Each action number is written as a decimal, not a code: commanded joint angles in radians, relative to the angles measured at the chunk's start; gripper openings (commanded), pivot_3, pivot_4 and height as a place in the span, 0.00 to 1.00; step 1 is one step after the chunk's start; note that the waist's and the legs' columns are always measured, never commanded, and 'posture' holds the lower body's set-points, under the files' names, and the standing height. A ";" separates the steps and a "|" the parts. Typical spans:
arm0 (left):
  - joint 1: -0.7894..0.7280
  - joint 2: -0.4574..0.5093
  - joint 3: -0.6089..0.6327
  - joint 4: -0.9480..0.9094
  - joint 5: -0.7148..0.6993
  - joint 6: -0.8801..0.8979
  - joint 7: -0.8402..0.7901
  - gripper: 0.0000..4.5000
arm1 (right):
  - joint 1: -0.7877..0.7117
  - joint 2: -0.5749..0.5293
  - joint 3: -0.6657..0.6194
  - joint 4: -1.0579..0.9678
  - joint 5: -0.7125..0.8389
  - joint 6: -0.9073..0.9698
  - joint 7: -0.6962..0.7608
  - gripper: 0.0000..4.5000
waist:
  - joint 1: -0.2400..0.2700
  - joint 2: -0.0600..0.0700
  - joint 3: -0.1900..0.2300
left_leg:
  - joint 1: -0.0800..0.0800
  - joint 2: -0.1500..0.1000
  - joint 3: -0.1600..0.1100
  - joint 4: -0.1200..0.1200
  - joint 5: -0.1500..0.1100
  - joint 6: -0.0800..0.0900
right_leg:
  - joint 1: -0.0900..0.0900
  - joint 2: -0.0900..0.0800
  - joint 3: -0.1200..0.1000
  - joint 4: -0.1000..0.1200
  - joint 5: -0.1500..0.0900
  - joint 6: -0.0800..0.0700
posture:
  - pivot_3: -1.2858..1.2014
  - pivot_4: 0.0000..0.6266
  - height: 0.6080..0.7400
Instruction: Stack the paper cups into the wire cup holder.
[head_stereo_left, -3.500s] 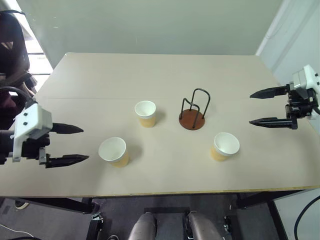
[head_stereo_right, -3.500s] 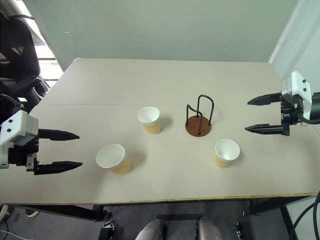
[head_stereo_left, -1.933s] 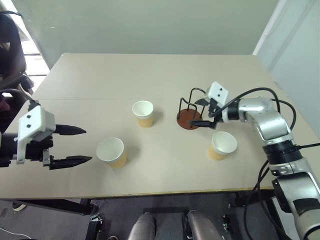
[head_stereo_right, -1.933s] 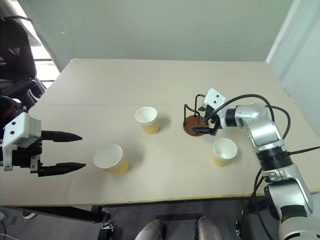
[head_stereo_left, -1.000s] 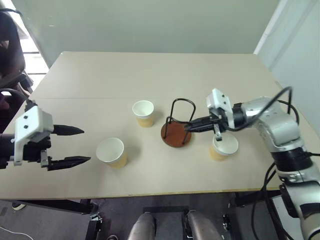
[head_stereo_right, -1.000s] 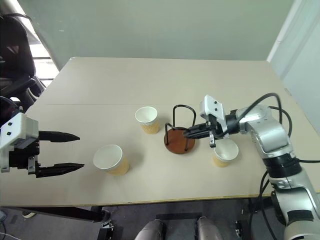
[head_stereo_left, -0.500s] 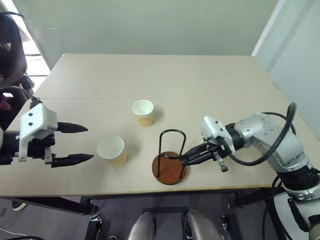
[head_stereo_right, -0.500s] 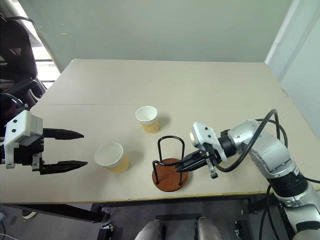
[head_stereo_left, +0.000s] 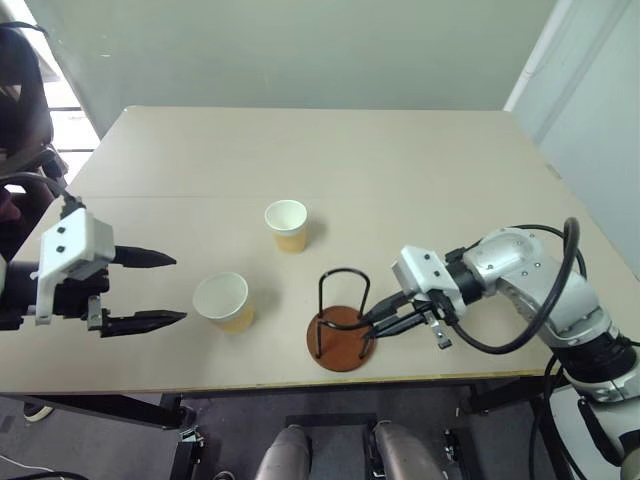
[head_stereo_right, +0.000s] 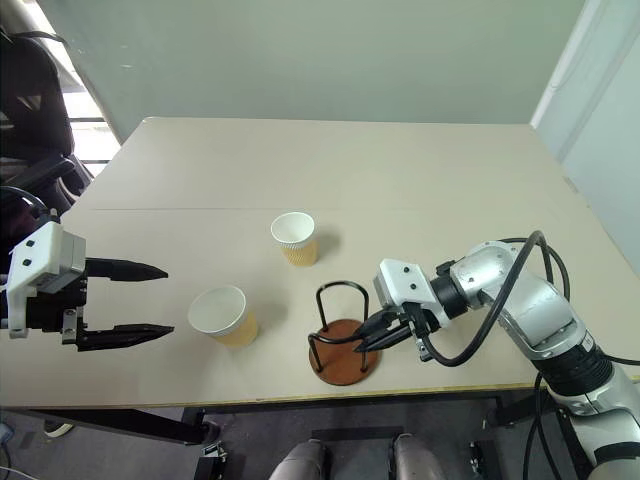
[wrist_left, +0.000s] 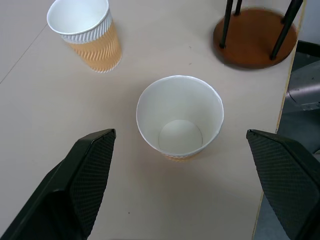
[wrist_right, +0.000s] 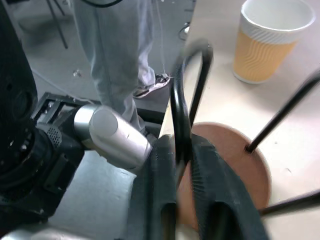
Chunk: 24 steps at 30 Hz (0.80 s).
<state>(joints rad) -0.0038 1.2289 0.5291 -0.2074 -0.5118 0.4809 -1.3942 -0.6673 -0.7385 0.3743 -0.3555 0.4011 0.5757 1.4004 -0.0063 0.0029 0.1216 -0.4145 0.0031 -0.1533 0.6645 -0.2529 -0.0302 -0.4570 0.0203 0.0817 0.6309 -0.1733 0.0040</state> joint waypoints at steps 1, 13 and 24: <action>-0.020 0.017 0.011 0.002 0.004 -0.009 0.003 1.00 | -0.021 -0.001 0.013 0.014 -0.043 -0.058 0.007 0.40 | 0.000 0.000 0.000 | 0.000 0.000 0.000 0.000 0.000 0.000 | 0.000 0.000 0.000 0.000 0.000 0.000 | 0.52 0.24 1.00; -0.041 0.022 -0.008 0.038 0.016 -0.034 -0.003 1.00 | -0.134 -0.213 -0.208 0.044 -0.050 -0.094 0.044 0.99 | 0.010 0.000 0.000 | -0.003 0.000 -0.001 0.000 0.000 0.000 | -0.002 0.000 0.000 0.000 0.000 0.000 | 0.52 0.24 1.00; -0.162 0.018 -0.143 0.106 0.020 -0.084 -0.028 1.00 | 0.232 -0.461 -0.415 -0.078 -0.032 -0.088 0.020 0.99 | 0.013 -0.004 -0.002 | -0.003 0.002 0.000 0.001 -0.005 -0.005 | -0.002 0.001 0.000 -0.002 -0.001 0.002 | 0.52 0.24 1.00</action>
<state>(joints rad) -0.1394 1.2342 0.3905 -0.1086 -0.4916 0.4138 -1.4161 -0.4296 -1.1891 -0.0372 -0.4097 0.4027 0.5164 1.4508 0.0063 -0.0013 0.1196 -0.4175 0.0047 -0.1524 0.6658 -0.2570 -0.0344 -0.4589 0.0215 0.0827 0.6287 -0.1734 0.0068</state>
